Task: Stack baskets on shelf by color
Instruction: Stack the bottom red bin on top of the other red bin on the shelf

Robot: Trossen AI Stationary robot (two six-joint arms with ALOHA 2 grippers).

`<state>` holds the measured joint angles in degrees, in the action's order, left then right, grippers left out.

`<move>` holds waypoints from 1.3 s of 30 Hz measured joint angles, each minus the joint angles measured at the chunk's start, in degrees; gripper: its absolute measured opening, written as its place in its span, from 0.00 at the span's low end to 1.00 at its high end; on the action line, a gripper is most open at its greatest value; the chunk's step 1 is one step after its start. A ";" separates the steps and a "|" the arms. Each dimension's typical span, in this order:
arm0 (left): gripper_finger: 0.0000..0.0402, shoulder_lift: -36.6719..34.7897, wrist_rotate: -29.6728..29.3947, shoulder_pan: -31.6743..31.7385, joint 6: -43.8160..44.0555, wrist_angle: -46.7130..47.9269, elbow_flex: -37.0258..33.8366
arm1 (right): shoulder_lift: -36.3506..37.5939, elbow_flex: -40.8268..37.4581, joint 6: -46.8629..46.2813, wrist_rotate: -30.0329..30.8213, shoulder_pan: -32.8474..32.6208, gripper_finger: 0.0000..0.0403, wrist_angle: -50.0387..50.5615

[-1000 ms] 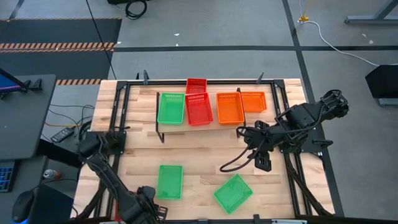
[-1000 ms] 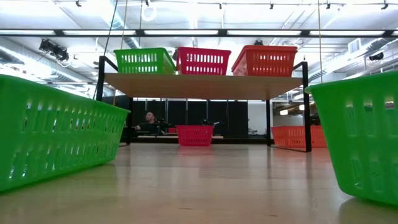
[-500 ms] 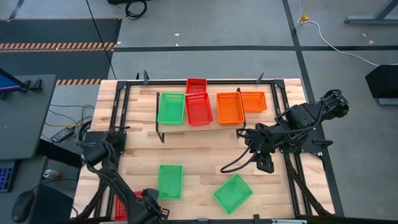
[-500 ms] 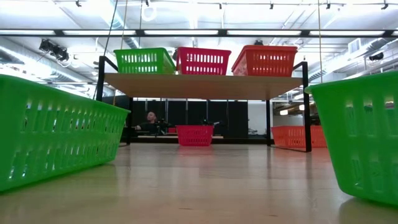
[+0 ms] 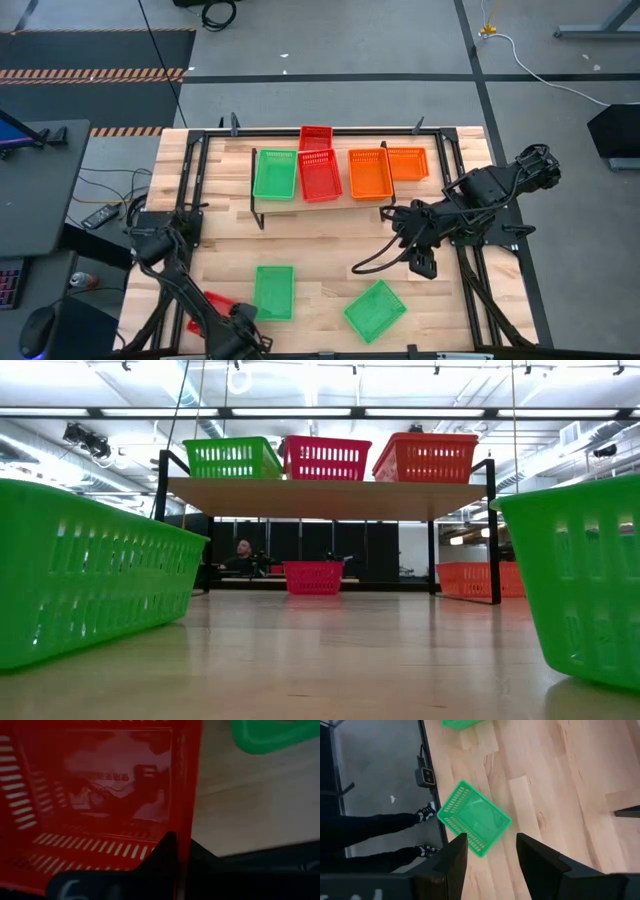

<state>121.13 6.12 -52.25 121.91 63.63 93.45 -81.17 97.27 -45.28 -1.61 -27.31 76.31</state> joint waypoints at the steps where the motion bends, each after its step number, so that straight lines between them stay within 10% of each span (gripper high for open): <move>1: 0.02 -0.55 -0.15 0.00 0.00 -0.06 0.00 | 0.00 0.00 -0.14 -0.02 -0.01 0.44 -0.31; 20: 0.01 -15.68 -9.65 0.68 -6.03 8.94 0.09 | 0.00 0.00 3.29 2.68 -0.61 0.44 -0.78; 39: 0.01 -19.77 -24.34 14.98 -54.25 26.12 24.07 | 0.00 0.00 -1.06 6.92 -0.59 0.44 -0.56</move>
<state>101.36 -18.23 -37.27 67.66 89.76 117.52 -81.17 97.27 -46.33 5.31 -27.90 75.75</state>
